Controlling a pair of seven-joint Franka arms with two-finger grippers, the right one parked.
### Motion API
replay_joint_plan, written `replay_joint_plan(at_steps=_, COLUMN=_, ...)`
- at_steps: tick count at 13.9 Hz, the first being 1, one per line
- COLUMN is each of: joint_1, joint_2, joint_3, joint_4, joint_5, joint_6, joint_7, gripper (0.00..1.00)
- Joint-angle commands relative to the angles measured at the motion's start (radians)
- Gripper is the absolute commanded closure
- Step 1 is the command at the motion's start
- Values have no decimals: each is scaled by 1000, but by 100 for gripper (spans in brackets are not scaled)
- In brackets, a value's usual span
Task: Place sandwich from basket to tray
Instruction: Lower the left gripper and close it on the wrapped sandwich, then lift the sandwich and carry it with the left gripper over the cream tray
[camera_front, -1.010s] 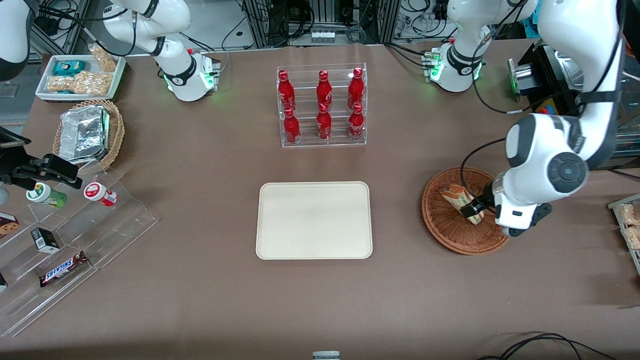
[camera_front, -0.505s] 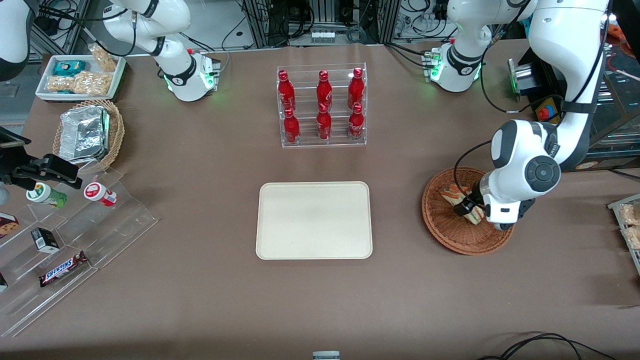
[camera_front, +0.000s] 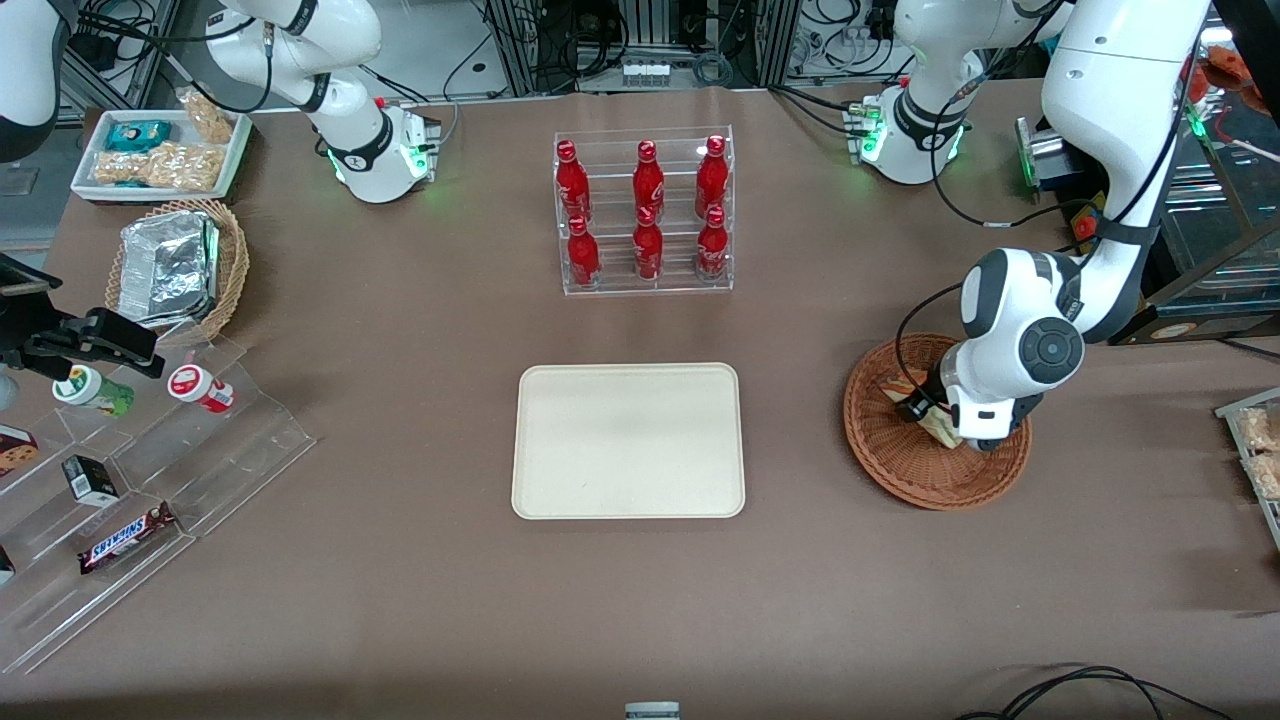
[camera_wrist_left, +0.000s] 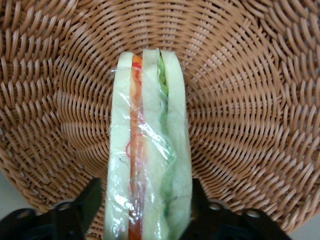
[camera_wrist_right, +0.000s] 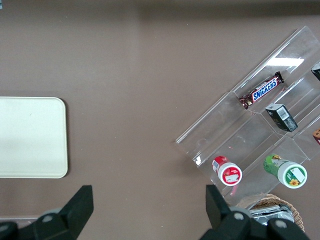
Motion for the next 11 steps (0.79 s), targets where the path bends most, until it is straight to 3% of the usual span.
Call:
replay_joint_plan(at_steps=1, joint_1=-8, joint_2=45, joint_3=0, joint_4=92, joint_5=-6, joint_6=-46, joint_7=-49, gripper=87)
replay_joint_plan(at_steps=4, joint_1=-21, joint_2=50, joint_3=0, joint_4=148, joint_5=3, joint_6=-104, joint_7=-86, gripper=92)
replay_joint_plan(at_steps=7, joint_1=-28, joint_2=-53, joint_3=-11, joint_4=206, joint_5=6, joint_6=-234, joint_7=-78, gripper=94)
replay_joint_plan(at_steps=11, joint_1=-221, joint_2=-15, joint_3=-37, joint_4=439, joint_5=50, joint_6=-485, joint_7=-89, gripper=93)
